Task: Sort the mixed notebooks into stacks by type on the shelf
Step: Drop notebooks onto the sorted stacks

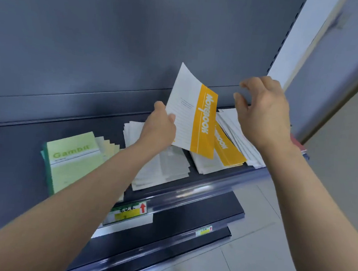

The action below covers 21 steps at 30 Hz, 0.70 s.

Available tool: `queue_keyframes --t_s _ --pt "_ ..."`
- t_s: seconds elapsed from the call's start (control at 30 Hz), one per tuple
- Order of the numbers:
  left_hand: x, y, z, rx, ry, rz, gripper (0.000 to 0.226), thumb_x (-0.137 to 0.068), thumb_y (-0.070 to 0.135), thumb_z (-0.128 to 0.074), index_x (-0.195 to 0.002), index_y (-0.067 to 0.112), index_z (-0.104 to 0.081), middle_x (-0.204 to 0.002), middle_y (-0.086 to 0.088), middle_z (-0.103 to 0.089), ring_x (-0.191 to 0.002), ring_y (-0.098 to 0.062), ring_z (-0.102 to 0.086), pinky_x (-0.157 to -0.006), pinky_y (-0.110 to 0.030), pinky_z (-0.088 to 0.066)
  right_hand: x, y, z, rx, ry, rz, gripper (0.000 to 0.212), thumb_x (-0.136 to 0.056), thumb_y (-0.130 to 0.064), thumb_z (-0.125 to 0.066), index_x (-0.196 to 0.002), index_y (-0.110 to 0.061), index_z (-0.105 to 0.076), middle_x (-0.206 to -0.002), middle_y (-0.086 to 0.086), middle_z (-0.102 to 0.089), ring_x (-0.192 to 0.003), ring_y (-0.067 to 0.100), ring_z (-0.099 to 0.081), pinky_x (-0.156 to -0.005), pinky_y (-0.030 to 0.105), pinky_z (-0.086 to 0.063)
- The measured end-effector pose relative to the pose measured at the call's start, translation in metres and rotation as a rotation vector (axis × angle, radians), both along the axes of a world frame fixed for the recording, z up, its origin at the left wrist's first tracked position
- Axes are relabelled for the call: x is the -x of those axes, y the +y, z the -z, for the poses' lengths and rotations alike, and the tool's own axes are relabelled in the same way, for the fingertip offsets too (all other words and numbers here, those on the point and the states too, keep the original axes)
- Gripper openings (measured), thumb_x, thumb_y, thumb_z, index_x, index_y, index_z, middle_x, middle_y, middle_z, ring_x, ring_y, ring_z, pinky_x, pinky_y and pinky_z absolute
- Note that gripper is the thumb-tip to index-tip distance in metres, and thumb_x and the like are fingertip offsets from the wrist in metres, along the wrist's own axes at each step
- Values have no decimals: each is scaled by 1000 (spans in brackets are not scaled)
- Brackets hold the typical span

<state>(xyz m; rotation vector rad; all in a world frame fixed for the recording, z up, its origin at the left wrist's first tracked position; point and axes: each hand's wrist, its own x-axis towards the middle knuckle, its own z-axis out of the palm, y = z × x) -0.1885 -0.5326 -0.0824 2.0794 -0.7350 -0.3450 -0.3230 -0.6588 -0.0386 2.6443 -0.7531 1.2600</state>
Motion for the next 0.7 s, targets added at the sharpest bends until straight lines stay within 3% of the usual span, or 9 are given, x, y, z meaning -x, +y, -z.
queue_keyframes --t_s 0.1,0.17,0.27,0.33,0.4,0.47,0.5,0.6,0.7 --pt "15 -44 12 -72 76 -33 13 -101 17 -33 -110 7 -33 -99 -6 -49 -81 -23 -53 -63 -39 -51 19 -43 0 -17 15 -22 24 -88 -14 -54 -105 3 -61 -98 23 -60 -92 41 -54 -72 40 -42" --pt "26 -64 25 -87 202 -82 28 -99 11 -35 -126 2 -31 -106 -14 -51 -84 -26 -52 -61 -36 -52 25 -66 1 -48 37 -47 25 -89 -15 -53 -106 2 -60 -101 23 -59 -95 40 -53 -75 40 -41" --pt "38 -79 47 -101 317 -133 45 -98 8 -38 -139 -2 -24 -125 -23 -50 -82 -25 -54 -39 -19 -47 26 -87 4 -81 48 -109 24 -88 -14 -53 -104 2 -60 -100 22 -59 -94 40 -53 -76 40 -42" --pt "43 -83 57 -147 354 -151 39 -97 7 -40 -132 -6 -33 -120 -24 -53 -83 -32 -61 -32 -18 -45 24 -94 7 -105 55 -146 23 -88 -14 -53 -104 1 -61 -100 22 -59 -95 40 -53 -77 42 -43" --pt "45 -85 64 -220 347 -134 17 -96 9 -43 -106 -3 -50 -102 -20 -59 -71 -30 -63 -44 -29 -55 22 -97 9 -131 71 -181 23 -90 -14 -54 -107 0 -61 -103 21 -59 -98 39 -53 -81 41 -43" --pt "46 -84 67 -357 224 -70 15 -95 15 -47 -83 6 -51 -88 -12 -59 -69 -28 -62 -62 -38 -58 17 -98 9 -148 84 -216 24 -91 -15 -54 -108 -1 -60 -105 20 -59 -102 38 -52 -84 41 -42" --pt "47 -82 67 -452 116 -41 18 -94 20 -49 -82 7 -50 -87 -10 -59 -73 -26 -61 -65 -35 -56 14 -97 8 -158 88 -229 24 -91 -16 -53 -108 -1 -60 -106 19 -59 -103 37 -51 -85 41 -41" --pt "50 -75 58 -612 -168 -77 21 -93 26 -52 -99 6 -52 -100 -9 -61 -88 -25 -57 -66 -29 -41 7 -90 6 -167 88 -274 24 -92 -16 -53 -110 -2 -60 -108 18 -59 -105 36 -49 -86 40 -39" --pt "45 -62 39 -571 -324 -113 24 -95 24 -51 -110 6 -48 -111 -10 -58 -98 -28 -56 -69 -30 -38 0 -76 1 -166 73 -319 26 -92 -17 -54 -113 -3 -60 -111 16 -59 -107 34 -49 -87 39 -38"
